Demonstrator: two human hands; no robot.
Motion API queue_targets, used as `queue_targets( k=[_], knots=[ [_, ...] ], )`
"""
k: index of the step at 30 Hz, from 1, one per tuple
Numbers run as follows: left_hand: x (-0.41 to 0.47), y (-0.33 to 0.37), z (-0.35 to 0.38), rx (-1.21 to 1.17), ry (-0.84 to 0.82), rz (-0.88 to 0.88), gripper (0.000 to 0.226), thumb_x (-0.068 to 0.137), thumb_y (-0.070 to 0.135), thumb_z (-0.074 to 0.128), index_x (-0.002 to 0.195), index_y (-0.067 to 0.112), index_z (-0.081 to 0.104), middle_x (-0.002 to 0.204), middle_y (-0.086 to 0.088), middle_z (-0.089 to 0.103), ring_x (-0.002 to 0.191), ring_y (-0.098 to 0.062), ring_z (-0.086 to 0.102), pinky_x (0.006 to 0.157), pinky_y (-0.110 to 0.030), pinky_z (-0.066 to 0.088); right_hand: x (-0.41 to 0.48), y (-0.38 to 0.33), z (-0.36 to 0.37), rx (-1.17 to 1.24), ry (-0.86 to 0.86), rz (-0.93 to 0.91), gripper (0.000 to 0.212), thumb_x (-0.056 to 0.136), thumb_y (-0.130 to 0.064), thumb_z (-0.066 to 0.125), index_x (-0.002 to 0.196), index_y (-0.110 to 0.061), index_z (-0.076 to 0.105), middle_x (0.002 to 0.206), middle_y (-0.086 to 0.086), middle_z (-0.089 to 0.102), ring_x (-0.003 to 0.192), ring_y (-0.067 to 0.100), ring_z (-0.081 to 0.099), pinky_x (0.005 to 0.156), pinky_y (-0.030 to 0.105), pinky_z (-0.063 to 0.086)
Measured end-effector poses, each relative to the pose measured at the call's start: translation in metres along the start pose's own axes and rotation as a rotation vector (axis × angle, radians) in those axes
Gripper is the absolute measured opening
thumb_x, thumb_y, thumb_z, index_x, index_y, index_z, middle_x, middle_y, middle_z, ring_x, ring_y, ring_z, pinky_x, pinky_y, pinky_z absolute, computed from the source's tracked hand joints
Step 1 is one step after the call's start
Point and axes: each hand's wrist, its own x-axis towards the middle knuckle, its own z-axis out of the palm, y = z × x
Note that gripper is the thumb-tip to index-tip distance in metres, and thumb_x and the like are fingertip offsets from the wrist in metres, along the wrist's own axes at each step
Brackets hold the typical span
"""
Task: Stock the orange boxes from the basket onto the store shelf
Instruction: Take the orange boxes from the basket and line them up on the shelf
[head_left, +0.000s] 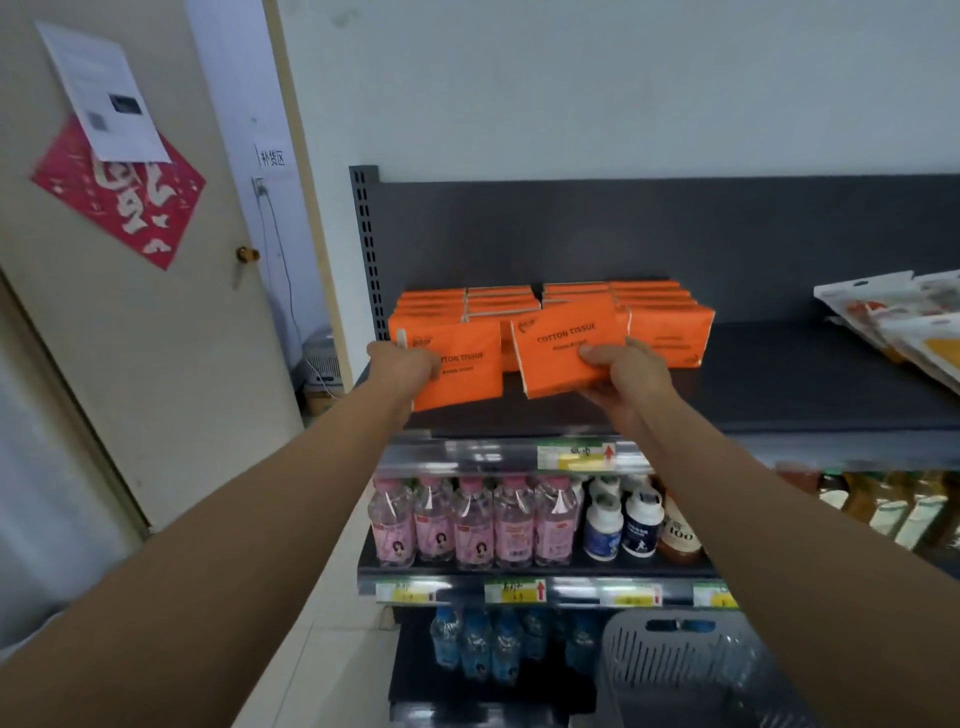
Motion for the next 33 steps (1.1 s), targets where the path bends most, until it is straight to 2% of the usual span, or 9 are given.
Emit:
queue_targets(
  k=[3, 6, 8, 12, 16, 19, 23, 26, 33],
  knots=[
    [0.036, -0.005, -0.015, 0.028, -0.004, -0.014, 0.081, 0.05, 0.001, 0.057, 0.129, 0.0, 0.037, 0.122, -0.016, 0.054, 0.106, -0.034, 0.057, 0.087, -0.053, 0.053, 0.021, 0.012, 0.018, -0.025, -0.023, -0.004, 0.039, 0.083, 0.007, 0.062, 0.115, -0.014, 0.054, 0.106, 0.007, 0.066, 0.088, 0.02, 0.064, 0.071, 0.037, 0.055],
    [0.06, -0.01, -0.023, 0.035, -0.036, -0.033, 0.074, 0.059, -0.002, 0.056, 0.129, 0.001, 0.034, 0.123, -0.016, 0.051, 0.108, -0.035, 0.056, 0.088, -0.055, 0.052, 0.038, 0.026, 0.033, -0.056, 0.01, 0.011, 0.033, 0.081, 0.007, 0.062, 0.09, -0.023, 0.052, 0.092, 0.003, 0.064, 0.083, 0.018, 0.061, 0.067, 0.034, 0.053],
    [0.071, -0.014, -0.027, 0.037, -0.054, -0.052, 0.071, 0.063, -0.004, 0.055, 0.13, 0.003, 0.032, 0.121, -0.015, 0.051, 0.109, -0.035, 0.055, 0.089, -0.056, 0.052, 0.049, 0.035, 0.04, -0.076, 0.014, 0.02, 0.034, 0.08, 0.008, 0.063, 0.086, -0.023, 0.051, 0.093, 0.003, 0.065, 0.085, 0.02, 0.061, 0.066, 0.032, 0.051],
    [0.098, -0.023, -0.034, 0.025, -0.097, -0.08, 0.071, 0.063, -0.008, 0.054, 0.13, 0.003, 0.035, 0.124, -0.016, 0.052, 0.108, -0.034, 0.055, 0.085, -0.049, 0.053, 0.066, 0.048, 0.05, -0.124, 0.013, 0.028, 0.036, 0.079, 0.008, 0.065, 0.088, -0.024, 0.052, 0.101, 0.005, 0.065, 0.092, 0.022, 0.062, 0.068, 0.032, 0.051],
    [0.114, -0.026, -0.036, 0.009, -0.1, -0.071, 0.058, 0.068, -0.013, 0.051, 0.12, 0.005, 0.036, 0.118, -0.012, 0.05, 0.108, -0.03, 0.051, 0.093, -0.049, 0.049, 0.079, 0.056, 0.057, -0.226, 0.035, -0.006, 0.034, 0.078, 0.004, 0.068, 0.09, -0.023, 0.052, 0.107, 0.007, 0.064, 0.098, 0.023, 0.061, 0.077, 0.033, 0.048],
    [0.125, -0.029, -0.035, 0.035, -0.117, -0.046, 0.057, 0.073, -0.015, 0.049, 0.124, 0.007, 0.036, 0.114, -0.011, 0.048, 0.107, -0.029, 0.05, 0.095, -0.047, 0.047, 0.082, 0.058, 0.059, -0.337, 0.097, -0.065, 0.04, 0.079, 0.003, 0.069, 0.111, -0.011, 0.052, 0.11, 0.009, 0.059, 0.099, 0.022, 0.057, 0.082, 0.031, 0.044],
    [0.131, -0.032, -0.033, 0.067, -0.109, 0.0, 0.05, 0.074, -0.014, 0.049, 0.115, 0.013, 0.038, 0.11, -0.01, 0.05, 0.11, -0.029, 0.051, 0.1, -0.05, 0.045, 0.084, 0.06, 0.061, -0.484, 0.143, -0.103, 0.054, 0.081, -0.002, 0.07, 0.129, -0.004, 0.045, 0.115, 0.009, 0.054, 0.103, 0.022, 0.052, 0.088, 0.031, 0.044],
    [0.134, -0.034, -0.029, 0.091, -0.105, 0.033, 0.056, 0.076, -0.015, 0.049, 0.125, 0.009, 0.037, 0.111, -0.01, 0.049, 0.108, -0.027, 0.05, 0.098, -0.046, 0.046, 0.084, 0.062, 0.063, -0.614, 0.182, -0.133, 0.053, 0.082, -0.008, 0.071, 0.129, -0.004, 0.044, 0.115, 0.009, 0.053, 0.101, 0.022, 0.051, 0.085, 0.031, 0.043],
    [0.131, -0.033, -0.027, 0.203, -0.095, 0.068, 0.055, 0.08, -0.01, 0.053, 0.129, 0.007, 0.035, 0.111, -0.008, 0.046, 0.104, -0.023, 0.048, 0.089, -0.038, 0.045, 0.082, 0.062, 0.066, -0.808, 0.271, -0.191, 0.055, 0.081, -0.015, 0.072, 0.128, -0.005, 0.044, 0.129, 0.016, 0.052, 0.116, 0.033, 0.053, 0.093, 0.038, 0.045]
  ],
)
